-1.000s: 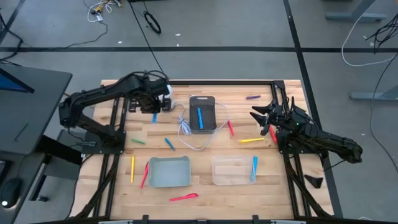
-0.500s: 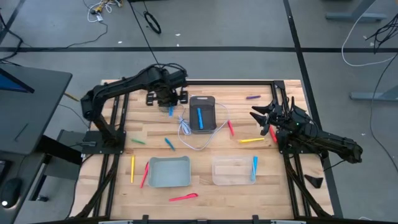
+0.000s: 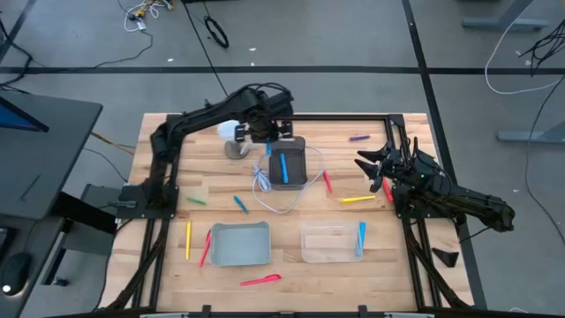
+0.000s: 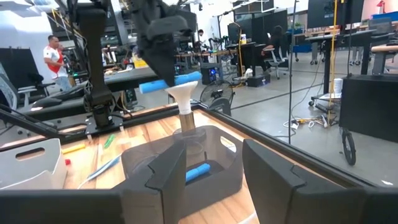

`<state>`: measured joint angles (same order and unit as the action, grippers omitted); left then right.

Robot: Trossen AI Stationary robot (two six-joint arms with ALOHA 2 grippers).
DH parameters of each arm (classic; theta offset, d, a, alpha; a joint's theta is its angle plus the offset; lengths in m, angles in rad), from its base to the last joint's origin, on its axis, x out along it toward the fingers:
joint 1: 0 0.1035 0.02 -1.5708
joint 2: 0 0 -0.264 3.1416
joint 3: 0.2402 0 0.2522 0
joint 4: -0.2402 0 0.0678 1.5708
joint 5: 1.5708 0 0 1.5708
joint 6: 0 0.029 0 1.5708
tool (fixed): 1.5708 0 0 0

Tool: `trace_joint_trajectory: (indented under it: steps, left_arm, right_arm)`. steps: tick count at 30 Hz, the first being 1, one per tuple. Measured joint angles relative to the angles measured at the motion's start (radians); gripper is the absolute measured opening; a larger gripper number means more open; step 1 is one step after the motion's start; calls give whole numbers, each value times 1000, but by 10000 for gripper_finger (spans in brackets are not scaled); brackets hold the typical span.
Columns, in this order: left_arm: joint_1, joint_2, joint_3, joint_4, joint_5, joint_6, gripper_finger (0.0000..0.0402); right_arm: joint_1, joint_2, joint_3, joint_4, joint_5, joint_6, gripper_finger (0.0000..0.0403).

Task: Pick & Place Markers
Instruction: Put the top blue highlighter pen into the black bin

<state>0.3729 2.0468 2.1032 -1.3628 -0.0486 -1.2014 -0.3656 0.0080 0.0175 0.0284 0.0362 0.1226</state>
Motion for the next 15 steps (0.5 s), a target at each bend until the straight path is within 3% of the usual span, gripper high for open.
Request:
trace_joint_trajectory:
  steps: [7,15]
  left_arm:
    - [1,121,150,-3,13,10,66]
    - [-1,133,116,-2,17,11,66]
  right_arm:
    - [0,0,0,0,0,0,159]
    - [0,0,0,0,0,0,159]
